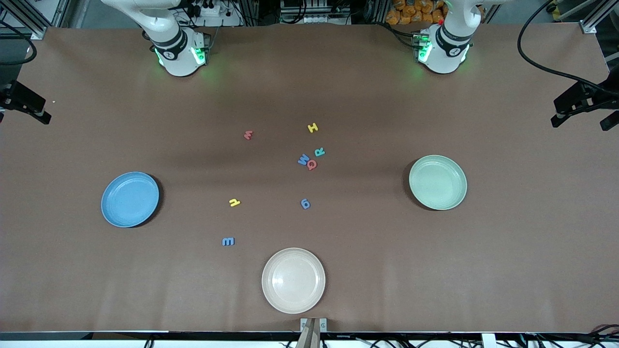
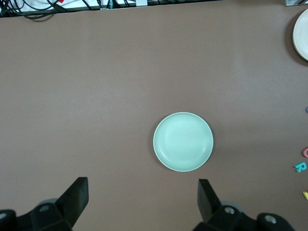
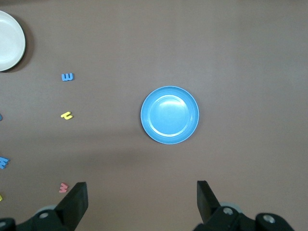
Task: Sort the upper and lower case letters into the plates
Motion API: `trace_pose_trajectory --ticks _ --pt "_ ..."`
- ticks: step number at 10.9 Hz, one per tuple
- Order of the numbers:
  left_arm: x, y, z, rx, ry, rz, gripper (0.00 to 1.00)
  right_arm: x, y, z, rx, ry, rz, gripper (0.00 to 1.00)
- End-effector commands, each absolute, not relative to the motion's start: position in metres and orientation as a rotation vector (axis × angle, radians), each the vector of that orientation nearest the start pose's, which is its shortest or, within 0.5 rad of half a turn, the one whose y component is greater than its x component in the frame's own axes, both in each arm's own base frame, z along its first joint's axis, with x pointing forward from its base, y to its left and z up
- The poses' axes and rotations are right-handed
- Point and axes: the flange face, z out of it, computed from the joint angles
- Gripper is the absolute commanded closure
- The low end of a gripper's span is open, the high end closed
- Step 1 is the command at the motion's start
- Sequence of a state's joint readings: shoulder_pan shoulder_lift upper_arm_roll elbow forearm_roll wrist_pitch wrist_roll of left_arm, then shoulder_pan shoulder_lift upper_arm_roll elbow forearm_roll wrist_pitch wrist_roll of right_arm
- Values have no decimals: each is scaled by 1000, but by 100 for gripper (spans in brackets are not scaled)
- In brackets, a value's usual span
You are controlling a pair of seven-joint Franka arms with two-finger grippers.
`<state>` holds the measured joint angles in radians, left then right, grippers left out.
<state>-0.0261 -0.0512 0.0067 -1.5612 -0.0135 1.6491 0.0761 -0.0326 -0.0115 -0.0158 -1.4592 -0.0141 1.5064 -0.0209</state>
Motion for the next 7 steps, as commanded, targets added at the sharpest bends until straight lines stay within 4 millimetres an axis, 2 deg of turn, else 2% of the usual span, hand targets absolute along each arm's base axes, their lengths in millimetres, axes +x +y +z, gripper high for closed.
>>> trace_pose_trajectory --ticks 1,3,5,7 --pt "543 -12 665 -3135 78 -202 0 539 -31 679 -3144 39 -84 0" --pt "543 -15 663 -3143 72 -191 0 538 -31 679 -3144 39 -84 0" --pt "544 -29 648 -3150 68 -99 0 539 -32 678 -3144 39 -79 0" --pt "544 -73 631 -3152 87 -45 0 540 -33 676 -3144 44 -77 0"
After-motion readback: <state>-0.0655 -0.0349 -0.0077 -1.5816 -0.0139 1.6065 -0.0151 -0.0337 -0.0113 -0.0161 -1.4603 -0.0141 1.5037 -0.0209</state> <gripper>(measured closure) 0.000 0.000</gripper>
